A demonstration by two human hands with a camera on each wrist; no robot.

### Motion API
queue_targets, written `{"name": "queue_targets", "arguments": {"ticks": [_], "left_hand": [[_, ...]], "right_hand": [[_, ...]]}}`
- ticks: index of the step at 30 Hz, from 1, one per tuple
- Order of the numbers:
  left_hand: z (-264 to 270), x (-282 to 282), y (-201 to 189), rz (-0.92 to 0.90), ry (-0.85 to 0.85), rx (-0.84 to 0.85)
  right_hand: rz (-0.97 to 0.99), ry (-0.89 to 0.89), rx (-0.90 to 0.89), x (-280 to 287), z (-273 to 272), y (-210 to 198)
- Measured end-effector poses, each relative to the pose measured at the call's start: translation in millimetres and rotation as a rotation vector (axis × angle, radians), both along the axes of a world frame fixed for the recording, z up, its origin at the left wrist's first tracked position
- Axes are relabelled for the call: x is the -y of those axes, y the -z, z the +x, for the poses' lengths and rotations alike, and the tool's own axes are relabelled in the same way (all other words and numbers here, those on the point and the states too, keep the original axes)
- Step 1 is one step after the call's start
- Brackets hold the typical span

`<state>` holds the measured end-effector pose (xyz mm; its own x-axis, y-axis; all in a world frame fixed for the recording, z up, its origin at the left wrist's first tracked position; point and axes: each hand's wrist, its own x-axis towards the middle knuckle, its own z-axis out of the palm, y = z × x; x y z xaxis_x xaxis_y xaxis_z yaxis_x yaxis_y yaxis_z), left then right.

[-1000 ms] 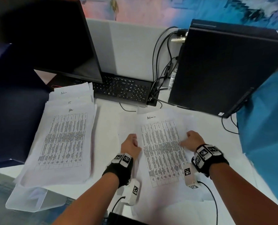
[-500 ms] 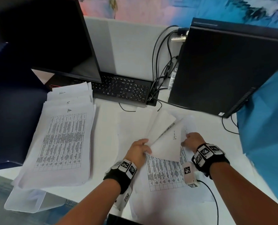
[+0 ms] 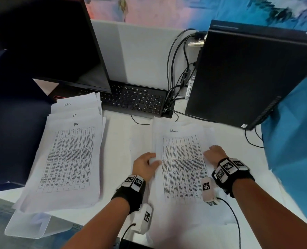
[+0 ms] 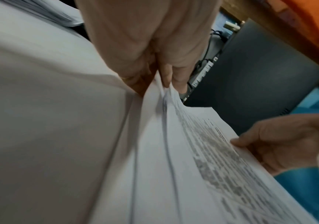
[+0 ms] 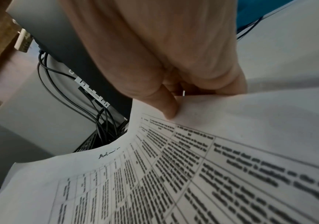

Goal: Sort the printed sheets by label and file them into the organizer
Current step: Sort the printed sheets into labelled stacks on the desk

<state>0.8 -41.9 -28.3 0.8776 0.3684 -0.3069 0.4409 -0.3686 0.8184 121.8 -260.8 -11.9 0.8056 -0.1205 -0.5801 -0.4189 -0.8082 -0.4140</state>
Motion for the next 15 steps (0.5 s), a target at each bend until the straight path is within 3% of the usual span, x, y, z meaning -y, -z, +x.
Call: {"name": "queue_targets", "arguments": {"ticks": [6,10,15], "left_hand": [[3.9,-7.7,-1.4,-0.088,-0.123,-0.032],[3.7,-15.7,3.2,-0.005,-0.106,-0.056],[0.2,-32.4,-0.5,0.006,-0.048,0.107]], "right_hand": [[0.078,0.064,0.091,-15.7,-1.8,-2.5],[0.167,0.115,0.139,-25.8,-5.0,-9.1],[0.224,0.089,0.184,-33.5,-5.1,-10.4]]}}
